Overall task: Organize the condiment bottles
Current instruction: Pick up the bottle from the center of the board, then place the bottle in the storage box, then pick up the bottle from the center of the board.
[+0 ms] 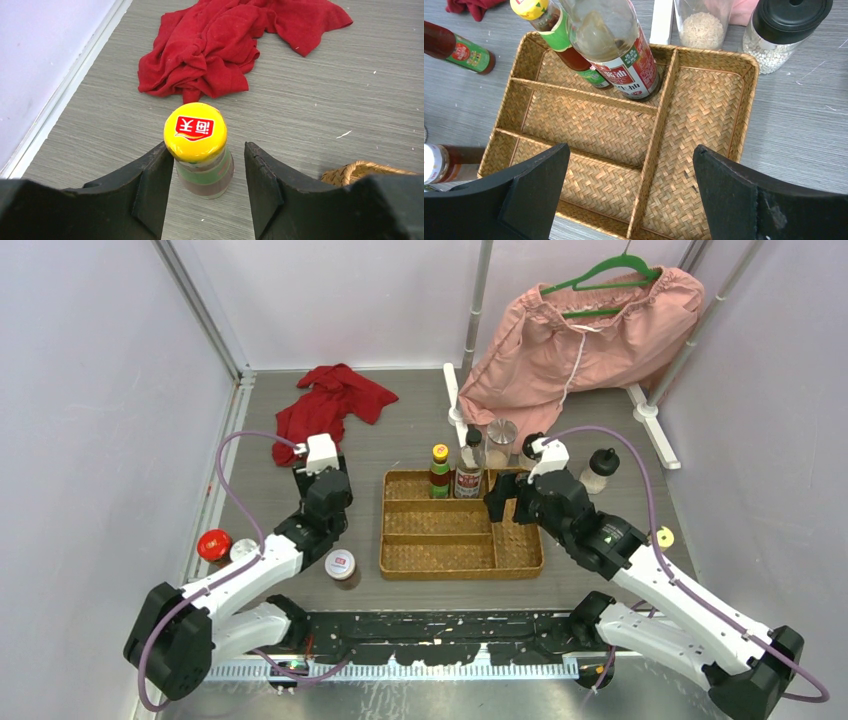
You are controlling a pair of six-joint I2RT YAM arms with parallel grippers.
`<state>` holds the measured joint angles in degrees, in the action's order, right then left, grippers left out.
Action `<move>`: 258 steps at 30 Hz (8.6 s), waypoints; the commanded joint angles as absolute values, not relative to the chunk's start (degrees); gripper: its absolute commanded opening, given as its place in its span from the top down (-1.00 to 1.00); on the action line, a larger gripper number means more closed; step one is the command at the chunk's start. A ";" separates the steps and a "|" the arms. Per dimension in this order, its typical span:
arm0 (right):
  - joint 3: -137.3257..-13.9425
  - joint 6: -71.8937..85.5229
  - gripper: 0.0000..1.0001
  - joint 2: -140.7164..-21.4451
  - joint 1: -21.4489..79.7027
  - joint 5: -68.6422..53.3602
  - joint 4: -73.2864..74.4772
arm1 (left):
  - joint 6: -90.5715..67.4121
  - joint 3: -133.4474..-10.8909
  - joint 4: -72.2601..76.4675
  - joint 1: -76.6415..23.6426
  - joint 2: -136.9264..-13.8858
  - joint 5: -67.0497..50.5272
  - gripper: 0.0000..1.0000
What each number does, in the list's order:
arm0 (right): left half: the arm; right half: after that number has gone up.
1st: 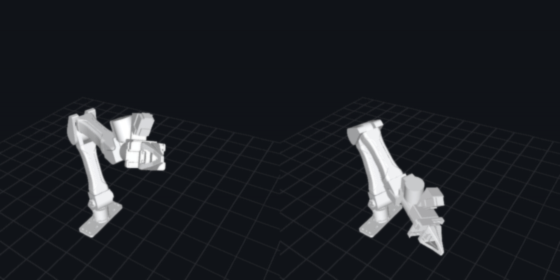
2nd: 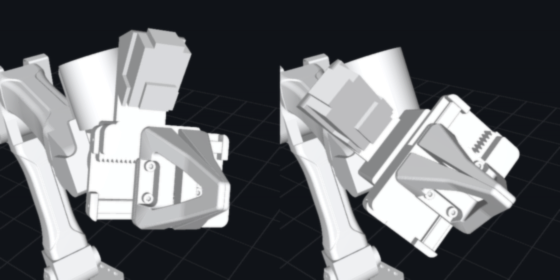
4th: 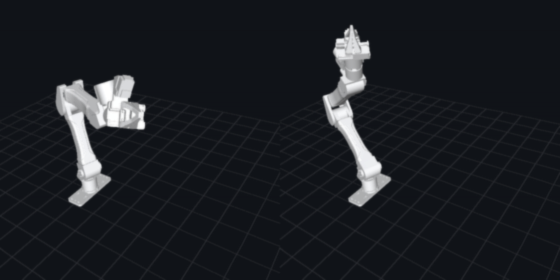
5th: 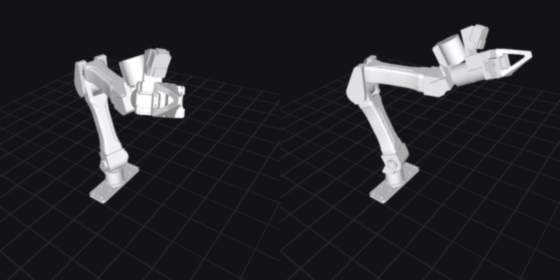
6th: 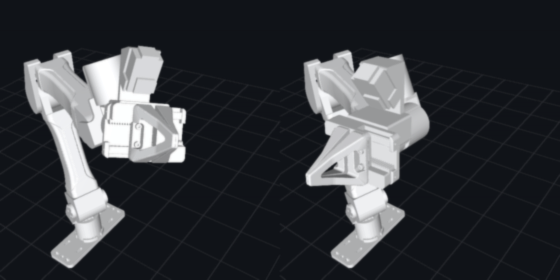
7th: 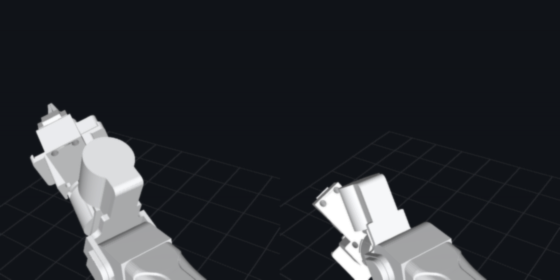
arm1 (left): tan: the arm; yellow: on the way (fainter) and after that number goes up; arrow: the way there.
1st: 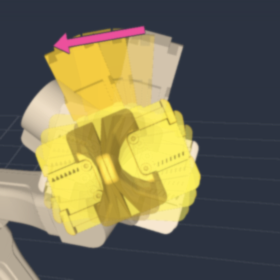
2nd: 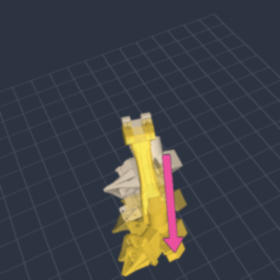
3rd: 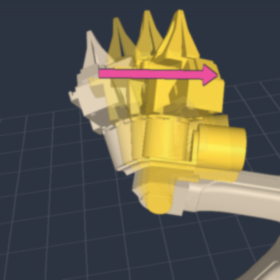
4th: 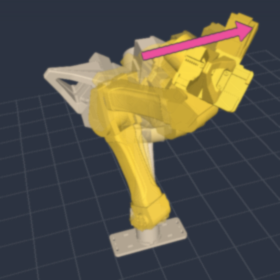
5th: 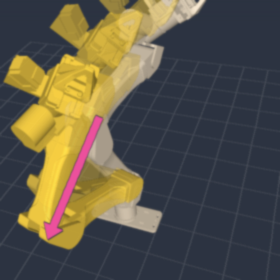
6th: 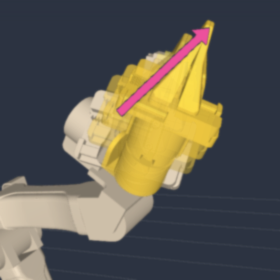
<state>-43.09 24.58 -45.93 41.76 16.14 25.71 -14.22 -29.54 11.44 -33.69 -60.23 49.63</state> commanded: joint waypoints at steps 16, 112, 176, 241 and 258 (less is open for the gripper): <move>-43.56 24.36 -0.99 -47.60 41.58 15.64 23.51 | -13.88 -29.59 19.67 -27.52 -63.55 46.66 -0.08; -40.84 25.70 -0.99 -48.06 41.64 14.55 20.69 | -6.83 -57.53 3.59 -31.76 -65.02 0.26 0.61; -38.74 24.68 -0.99 -50.85 41.64 14.53 18.37 | -3.60 -44.09 29.00 -38.23 -78.25 5.55 0.64; -52.55 34.67 -0.99 -68.59 17.82 27.48 28.34 | -21.43 -47.09 -22.58 -38.36 -49.90 16.61 0.08; -62.05 21.54 -0.99 -75.21 17.72 7.15 20.64 | -21.37 -48.05 -22.03 -38.36 -53.86 16.07 0.15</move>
<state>-58.13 25.91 -74.76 17.72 13.58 23.55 -21.06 -46.89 -22.98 -38.15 -52.75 16.75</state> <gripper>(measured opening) 0.995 0.429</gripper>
